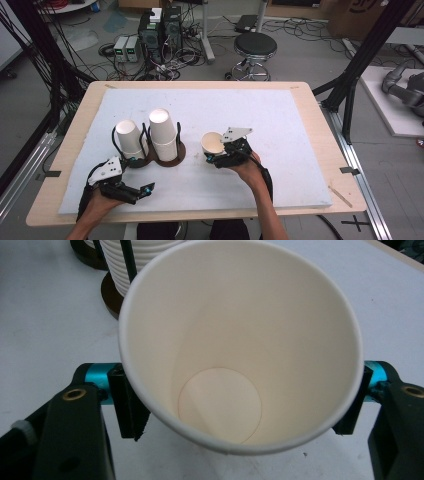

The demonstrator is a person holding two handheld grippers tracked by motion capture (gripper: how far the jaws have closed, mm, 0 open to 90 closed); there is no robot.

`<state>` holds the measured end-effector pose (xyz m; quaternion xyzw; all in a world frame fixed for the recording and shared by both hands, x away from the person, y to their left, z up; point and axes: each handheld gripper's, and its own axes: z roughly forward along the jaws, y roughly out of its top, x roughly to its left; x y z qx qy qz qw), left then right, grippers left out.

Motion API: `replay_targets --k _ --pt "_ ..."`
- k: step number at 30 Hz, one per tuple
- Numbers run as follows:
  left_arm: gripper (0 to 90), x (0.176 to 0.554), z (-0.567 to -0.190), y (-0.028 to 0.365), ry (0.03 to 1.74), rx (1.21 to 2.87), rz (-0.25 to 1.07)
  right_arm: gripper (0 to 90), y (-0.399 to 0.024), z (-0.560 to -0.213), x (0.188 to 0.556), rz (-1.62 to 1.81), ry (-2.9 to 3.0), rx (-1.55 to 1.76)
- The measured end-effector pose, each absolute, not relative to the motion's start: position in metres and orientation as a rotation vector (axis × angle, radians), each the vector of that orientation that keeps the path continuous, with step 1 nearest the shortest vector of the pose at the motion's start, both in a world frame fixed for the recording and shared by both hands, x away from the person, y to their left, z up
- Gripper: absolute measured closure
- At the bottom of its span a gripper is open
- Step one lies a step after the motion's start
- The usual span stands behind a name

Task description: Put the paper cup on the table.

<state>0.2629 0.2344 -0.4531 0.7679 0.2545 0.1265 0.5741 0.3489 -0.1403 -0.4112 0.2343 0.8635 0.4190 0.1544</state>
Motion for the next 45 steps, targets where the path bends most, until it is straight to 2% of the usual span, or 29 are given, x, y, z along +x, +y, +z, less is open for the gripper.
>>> replay_targets --k 16,29,45 --pt "3.8 0.263 -0.453 0.234 0.594 1.805 0.296 27.9 -0.136 -0.423 0.354 1.165 2.498 0.700" --pt "3.8 0.263 -0.453 0.234 0.594 1.805 0.297 21.1 -0.133 -0.428 0.356 1.107 2.532 0.742" --pt "3.8 0.263 -0.453 0.233 0.597 1.806 0.299 21.0 -0.138 -0.429 0.355 1.112 2.554 0.752"
